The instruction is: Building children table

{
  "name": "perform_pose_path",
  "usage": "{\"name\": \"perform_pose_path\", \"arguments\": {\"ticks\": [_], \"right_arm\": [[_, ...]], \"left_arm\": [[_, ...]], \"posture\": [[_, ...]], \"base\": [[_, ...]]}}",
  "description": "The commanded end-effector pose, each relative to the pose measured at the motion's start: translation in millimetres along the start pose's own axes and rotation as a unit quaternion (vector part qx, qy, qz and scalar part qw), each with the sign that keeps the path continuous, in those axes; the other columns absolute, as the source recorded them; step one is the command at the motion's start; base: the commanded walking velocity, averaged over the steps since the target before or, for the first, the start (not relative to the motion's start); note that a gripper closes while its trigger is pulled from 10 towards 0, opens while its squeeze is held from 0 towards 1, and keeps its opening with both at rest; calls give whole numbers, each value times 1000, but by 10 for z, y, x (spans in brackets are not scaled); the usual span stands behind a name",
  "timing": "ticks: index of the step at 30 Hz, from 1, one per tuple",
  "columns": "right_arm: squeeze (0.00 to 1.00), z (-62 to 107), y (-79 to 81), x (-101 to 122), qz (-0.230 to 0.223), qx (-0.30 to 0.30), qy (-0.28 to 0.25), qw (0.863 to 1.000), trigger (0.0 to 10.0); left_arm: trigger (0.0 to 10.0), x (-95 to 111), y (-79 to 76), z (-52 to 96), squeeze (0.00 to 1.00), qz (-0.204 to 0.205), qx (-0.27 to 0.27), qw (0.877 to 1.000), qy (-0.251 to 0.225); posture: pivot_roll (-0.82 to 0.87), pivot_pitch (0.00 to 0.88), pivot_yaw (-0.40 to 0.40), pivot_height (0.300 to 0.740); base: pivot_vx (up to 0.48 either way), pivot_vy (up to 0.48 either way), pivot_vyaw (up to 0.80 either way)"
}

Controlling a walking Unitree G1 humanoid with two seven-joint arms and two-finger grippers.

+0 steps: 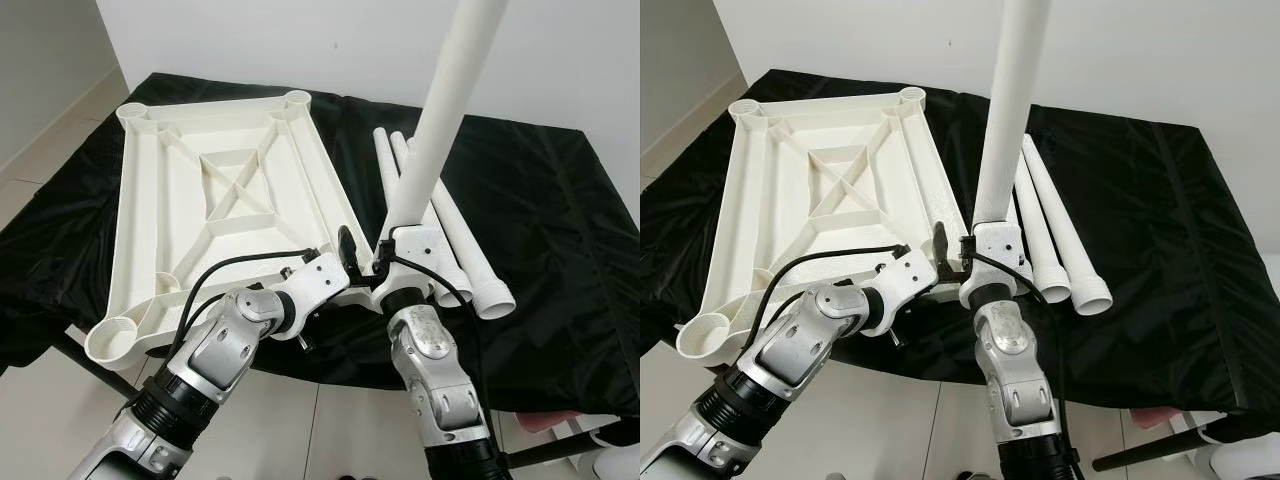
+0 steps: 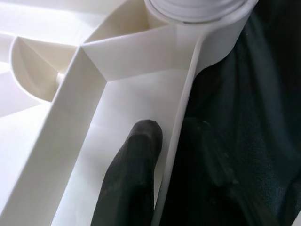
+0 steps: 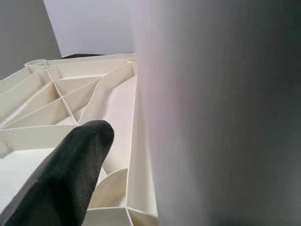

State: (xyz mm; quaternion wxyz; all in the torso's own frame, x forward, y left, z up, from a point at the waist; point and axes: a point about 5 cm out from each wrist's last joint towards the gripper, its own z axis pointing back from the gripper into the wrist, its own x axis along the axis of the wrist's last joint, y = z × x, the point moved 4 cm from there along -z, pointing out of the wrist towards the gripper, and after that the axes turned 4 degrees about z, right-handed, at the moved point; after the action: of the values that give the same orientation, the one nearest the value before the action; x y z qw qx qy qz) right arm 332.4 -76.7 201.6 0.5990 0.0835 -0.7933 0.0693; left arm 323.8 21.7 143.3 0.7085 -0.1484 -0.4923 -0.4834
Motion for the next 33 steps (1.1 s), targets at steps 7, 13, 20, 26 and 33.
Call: {"name": "perform_pose_path", "arguments": {"ticks": [7, 13, 20, 26, 33], "right_arm": [[1000, 37, -100, -51, 12, 41, 6, 999, 10000], [0, 46, -238, -68, 17, 66, 14, 998, 10000], [0, 65, -431, -64, 9, 128, 21, 991, 10000], [0, 62, -482, -81, -15, 213, 32, 976, 10000], [0, 65, -486, -144, -15, 284, 56, 957, 10000]], "left_arm": [[10000, 8, -90, -33, 0, -1, -15, 1000, -3], [10000, 2, -93, -31, 0, -1, -15, 1000, -2], [10000, 0, -95, -33, 0, -1, -17, 1000, -2], [10000, 16, -117, -42, 0, -3, -21, 1000, -3], [10000, 16, -124, -43, 0, -4, -22, 1000, -3]], "posture": [[-88, 128, -4, 740], [-87, 127, -3, 740], [-94, 124, 2, 740], [-93, 118, 7, 740], [-90, 123, 11, 740]], "base": [[0, 0, 0], [0, 0, 0], [0, 0, 0], [0, 0, 0], [0, 0, 0]]}}
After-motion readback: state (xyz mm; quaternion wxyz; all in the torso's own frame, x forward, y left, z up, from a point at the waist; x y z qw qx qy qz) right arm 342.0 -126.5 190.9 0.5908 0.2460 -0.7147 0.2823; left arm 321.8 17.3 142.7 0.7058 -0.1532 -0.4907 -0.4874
